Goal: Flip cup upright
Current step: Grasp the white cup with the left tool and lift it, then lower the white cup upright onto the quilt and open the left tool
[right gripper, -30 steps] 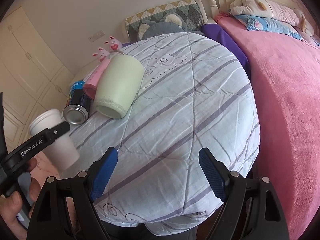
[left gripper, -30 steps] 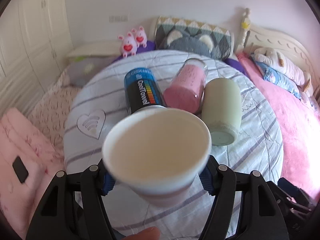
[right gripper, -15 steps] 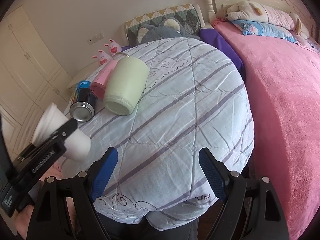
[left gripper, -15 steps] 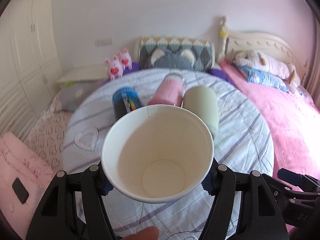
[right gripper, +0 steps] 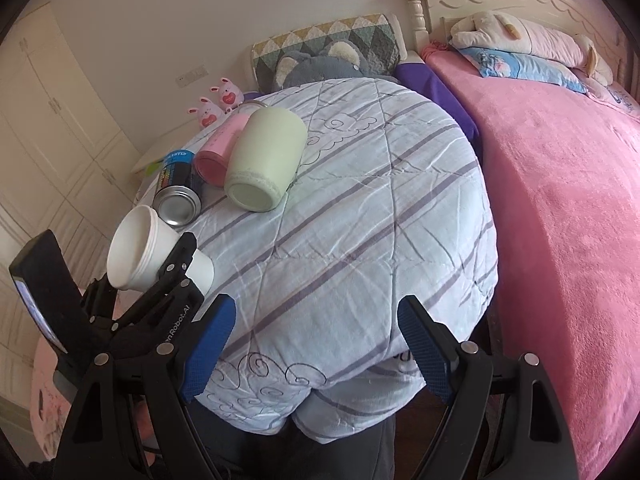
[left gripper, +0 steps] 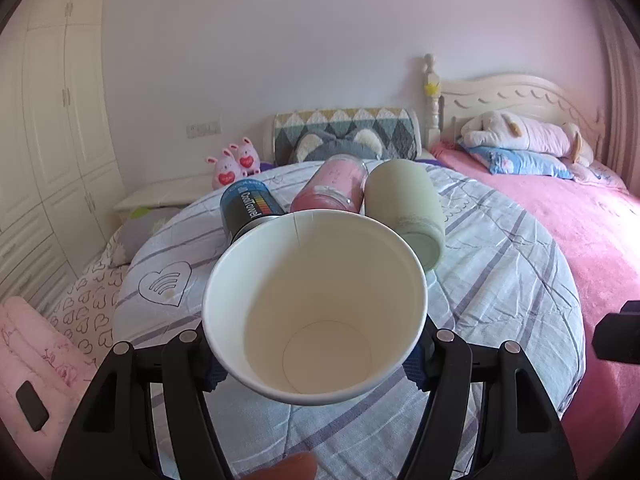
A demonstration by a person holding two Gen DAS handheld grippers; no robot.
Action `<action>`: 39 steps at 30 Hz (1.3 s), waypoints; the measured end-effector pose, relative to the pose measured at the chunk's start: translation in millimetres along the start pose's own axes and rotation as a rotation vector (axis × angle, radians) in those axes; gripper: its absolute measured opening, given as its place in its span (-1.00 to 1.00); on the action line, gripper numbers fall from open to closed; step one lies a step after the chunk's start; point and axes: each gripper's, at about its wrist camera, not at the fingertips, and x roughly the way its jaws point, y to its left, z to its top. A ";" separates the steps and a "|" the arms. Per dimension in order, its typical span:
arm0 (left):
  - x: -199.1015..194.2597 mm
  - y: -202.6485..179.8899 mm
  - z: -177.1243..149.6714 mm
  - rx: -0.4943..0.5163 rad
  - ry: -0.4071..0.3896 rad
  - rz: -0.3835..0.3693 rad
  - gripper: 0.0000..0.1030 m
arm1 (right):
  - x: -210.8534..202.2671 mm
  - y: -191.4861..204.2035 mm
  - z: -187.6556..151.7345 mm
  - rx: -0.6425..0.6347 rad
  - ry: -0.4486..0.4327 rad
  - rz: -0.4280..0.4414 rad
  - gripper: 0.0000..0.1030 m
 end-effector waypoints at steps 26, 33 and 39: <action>-40.1 11.1 6.3 0.030 -0.008 -0.049 1.00 | -28.7 13.2 -8.1 -0.011 -0.070 -0.018 0.63; -96.1 48.6 47.4 0.018 0.012 0.000 1.00 | -70.1 43.4 -7.1 -0.050 -0.249 -0.067 0.63; -134.6 85.7 59.3 0.039 0.029 0.097 1.00 | -94.8 86.2 -19.3 -0.106 -0.418 -0.130 0.63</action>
